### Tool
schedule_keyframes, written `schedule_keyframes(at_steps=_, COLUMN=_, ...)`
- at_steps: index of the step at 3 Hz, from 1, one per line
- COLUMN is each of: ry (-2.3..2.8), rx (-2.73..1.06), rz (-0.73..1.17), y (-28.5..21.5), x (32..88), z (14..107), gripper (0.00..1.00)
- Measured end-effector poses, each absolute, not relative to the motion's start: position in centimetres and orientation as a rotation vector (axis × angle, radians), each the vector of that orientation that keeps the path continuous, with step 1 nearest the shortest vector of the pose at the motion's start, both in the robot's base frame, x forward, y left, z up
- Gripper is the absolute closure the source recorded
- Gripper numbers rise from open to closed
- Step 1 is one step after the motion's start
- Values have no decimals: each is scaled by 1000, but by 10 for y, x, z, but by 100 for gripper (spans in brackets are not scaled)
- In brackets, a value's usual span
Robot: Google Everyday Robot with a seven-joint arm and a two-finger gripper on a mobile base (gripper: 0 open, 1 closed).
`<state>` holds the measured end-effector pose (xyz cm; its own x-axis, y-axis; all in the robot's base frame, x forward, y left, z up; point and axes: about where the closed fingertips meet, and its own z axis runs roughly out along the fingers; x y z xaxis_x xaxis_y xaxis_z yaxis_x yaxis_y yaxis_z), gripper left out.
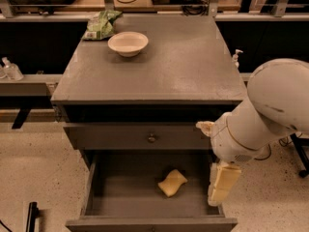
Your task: Pick sponge from middle drawer and place on counter
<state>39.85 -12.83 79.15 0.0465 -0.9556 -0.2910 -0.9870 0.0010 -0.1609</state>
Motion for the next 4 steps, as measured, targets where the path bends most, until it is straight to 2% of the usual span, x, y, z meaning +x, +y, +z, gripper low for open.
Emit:
schedule_keyframes(at_steps=1, ry=1986, rx=-1932, rz=274, y=-153, x=410, z=728, gripper=0)
schedule_keyframes(at_steps=2, ry=1879, rx=-1860, rz=335, y=-152, x=421, z=690, gripper=0)
schedule_keyframes(at_steps=4, ry=1775, rx=-1919, rz=327, y=-145, x=424, z=688, gripper=0)
